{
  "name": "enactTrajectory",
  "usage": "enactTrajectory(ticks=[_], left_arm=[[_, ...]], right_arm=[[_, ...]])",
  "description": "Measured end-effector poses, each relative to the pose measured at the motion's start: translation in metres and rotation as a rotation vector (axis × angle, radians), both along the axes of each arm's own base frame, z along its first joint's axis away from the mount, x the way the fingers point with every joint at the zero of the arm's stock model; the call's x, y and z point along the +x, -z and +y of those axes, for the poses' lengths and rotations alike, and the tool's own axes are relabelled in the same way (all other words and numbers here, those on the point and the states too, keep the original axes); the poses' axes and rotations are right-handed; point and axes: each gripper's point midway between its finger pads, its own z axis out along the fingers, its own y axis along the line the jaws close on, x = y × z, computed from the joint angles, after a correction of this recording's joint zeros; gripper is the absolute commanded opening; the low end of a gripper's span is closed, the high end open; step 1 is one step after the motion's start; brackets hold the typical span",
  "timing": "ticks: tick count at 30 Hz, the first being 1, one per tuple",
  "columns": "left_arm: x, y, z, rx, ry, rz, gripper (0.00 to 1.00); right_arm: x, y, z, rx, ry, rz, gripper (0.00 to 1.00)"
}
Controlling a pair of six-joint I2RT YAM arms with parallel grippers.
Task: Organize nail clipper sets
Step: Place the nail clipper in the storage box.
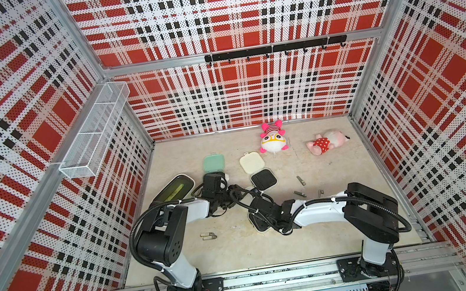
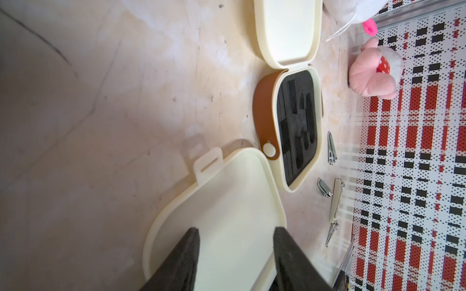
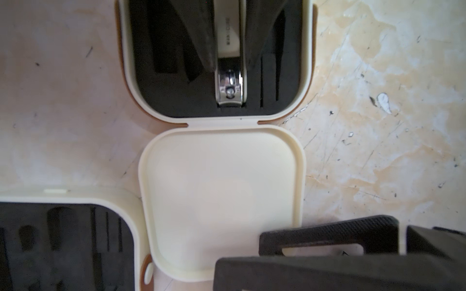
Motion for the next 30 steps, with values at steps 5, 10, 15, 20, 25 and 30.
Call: enactTrajectory(ticks=[5,10,15,20,25,30], left_arm=[[0.0,0.0,0.0,0.0,0.0,0.0,0.53],[0.0,0.0,0.0,-0.001,0.001,0.0,0.53],[0.0,-0.001,-0.001,-0.005,0.004,0.001,0.53],[-0.002,-0.001,-0.003,-0.005,0.01,0.002,0.53],[-0.001,-0.002,-0.004,-0.006,0.012,0.002,0.53],[0.0,-0.003,-0.004,-0.005,0.012,0.003,0.53]], right_arm=[[0.0,0.0,0.0,0.001,0.004,-0.002,0.12],[0.0,-0.002,0.0,-0.003,0.006,-0.004,0.19],[0.0,-0.003,-0.002,-0.026,0.008,0.003,0.24],[-0.002,-0.005,-0.005,-0.061,0.007,0.012,0.37],[0.0,-0.012,-0.009,-0.082,0.014,0.003,0.42],[0.001,-0.027,-0.011,-0.063,0.022,-0.012,0.29]])
